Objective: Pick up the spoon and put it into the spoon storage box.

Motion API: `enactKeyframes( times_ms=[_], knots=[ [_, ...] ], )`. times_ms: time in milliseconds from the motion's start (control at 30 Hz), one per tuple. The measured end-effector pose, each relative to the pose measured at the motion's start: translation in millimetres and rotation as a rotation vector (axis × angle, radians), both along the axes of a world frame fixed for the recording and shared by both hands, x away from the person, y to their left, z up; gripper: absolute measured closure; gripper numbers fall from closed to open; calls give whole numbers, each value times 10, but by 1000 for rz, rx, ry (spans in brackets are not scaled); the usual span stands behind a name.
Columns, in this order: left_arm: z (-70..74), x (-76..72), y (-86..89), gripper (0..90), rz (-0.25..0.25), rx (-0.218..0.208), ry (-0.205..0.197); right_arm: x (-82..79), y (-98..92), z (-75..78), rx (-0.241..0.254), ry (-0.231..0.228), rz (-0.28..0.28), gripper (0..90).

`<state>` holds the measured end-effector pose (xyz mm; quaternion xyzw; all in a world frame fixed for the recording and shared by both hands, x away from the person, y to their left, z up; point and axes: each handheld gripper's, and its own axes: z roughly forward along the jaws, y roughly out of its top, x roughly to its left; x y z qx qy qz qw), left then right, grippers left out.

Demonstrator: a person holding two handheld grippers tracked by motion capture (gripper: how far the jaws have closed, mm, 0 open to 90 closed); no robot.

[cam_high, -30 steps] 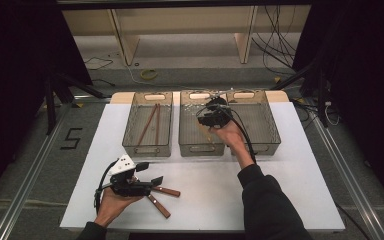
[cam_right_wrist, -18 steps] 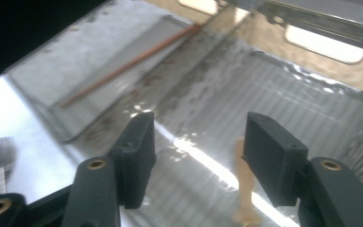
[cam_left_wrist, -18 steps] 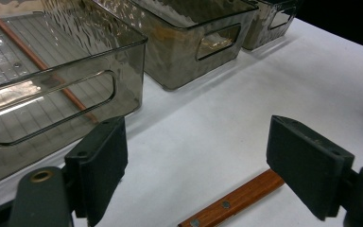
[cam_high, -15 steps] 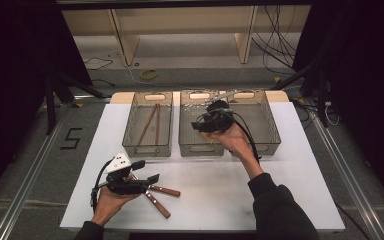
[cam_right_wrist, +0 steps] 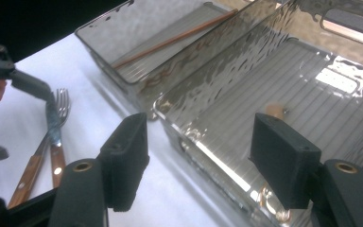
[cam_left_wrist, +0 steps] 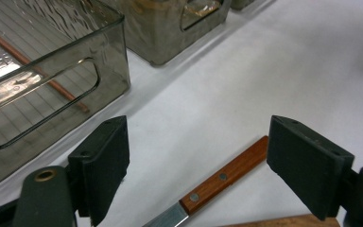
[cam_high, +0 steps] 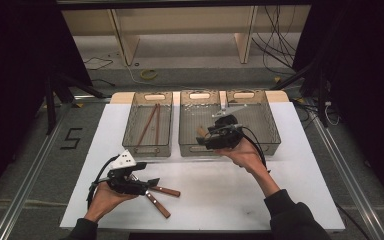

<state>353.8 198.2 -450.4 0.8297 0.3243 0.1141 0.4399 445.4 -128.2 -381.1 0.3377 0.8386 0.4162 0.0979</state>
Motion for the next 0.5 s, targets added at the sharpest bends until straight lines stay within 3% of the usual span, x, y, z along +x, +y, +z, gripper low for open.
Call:
enactKeyframes(
  times_ms=[300, 400, 500],
  knots=[
    [81, 39, -33, 216, -48, 82, 14, -235, -141, -57, 18, 3, 23, 368],
    [104, 75, -34, 219, -62, 93, 32, -299, -185, -87, 22, 6, 25, 363],
    [98, 84, -57, 218, -84, 133, 45, -372, -247, -125, 39, 15, 27, 360]
  ],
)
